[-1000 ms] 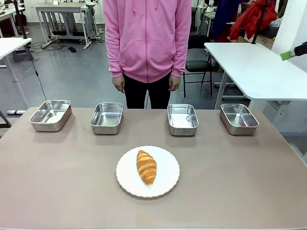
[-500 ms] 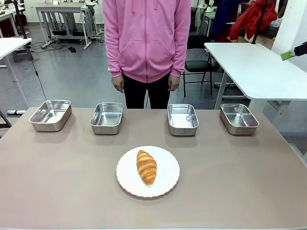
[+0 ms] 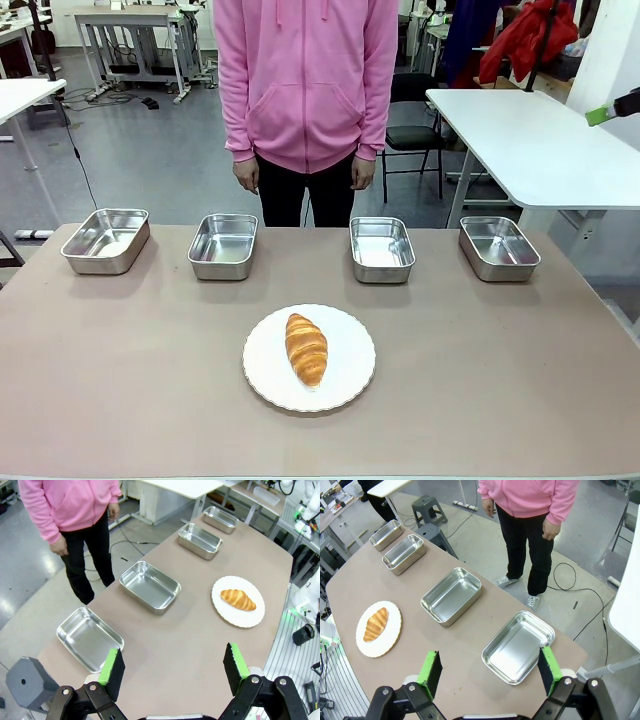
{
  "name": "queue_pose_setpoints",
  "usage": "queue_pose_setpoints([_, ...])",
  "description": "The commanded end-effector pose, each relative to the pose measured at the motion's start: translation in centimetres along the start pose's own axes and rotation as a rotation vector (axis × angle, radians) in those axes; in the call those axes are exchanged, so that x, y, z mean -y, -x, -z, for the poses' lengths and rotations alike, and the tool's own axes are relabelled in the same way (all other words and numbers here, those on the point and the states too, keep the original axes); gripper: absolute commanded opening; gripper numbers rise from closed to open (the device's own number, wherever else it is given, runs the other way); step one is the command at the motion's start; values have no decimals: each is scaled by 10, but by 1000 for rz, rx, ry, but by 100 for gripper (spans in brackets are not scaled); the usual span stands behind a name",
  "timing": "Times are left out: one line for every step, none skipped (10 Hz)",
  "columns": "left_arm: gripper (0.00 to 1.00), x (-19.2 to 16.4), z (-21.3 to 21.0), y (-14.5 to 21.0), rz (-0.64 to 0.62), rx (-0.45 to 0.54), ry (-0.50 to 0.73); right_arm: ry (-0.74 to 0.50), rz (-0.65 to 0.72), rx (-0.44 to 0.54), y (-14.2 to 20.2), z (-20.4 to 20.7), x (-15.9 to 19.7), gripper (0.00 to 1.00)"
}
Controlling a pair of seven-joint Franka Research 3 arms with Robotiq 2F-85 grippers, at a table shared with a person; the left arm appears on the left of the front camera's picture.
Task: Place the bread in the container.
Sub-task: Place the Butter Roll into the Airtight Container indicated by the human.
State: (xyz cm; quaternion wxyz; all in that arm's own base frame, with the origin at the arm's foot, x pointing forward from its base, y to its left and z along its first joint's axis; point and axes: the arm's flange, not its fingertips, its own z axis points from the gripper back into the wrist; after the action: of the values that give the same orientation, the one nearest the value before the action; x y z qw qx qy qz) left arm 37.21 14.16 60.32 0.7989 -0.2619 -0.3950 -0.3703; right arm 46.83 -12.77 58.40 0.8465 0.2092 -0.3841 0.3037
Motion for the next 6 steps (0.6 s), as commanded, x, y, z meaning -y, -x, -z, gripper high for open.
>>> queue_pose_setpoints([100, 0, -2, 0, 1, 6, 9, -3, -3, 9, -1, 0, -1, 100])
queue_pose_setpoints([100, 0, -2, 0, 1, 6, 9, -3, -3, 9, -1, 0, -1, 100])
queue_pose_setpoints([100, 0, -2, 0, 1, 6, 9, -3, -3, 9, -1, 0, -1, 100])
queue_pose_setpoints([100, 0, -2, 0, 1, 6, 9, -3, -3, 9, -1, 0, -1, 100])
queue_pose_setpoints([100, 0, -2, 0, 1, 6, 9, -3, -3, 9, -1, 0, -1, 100])
queue_pose_setpoints([100, 0, -2, 0, 1, 6, 9, -3, -3, 9, -1, 0, -1, 100])
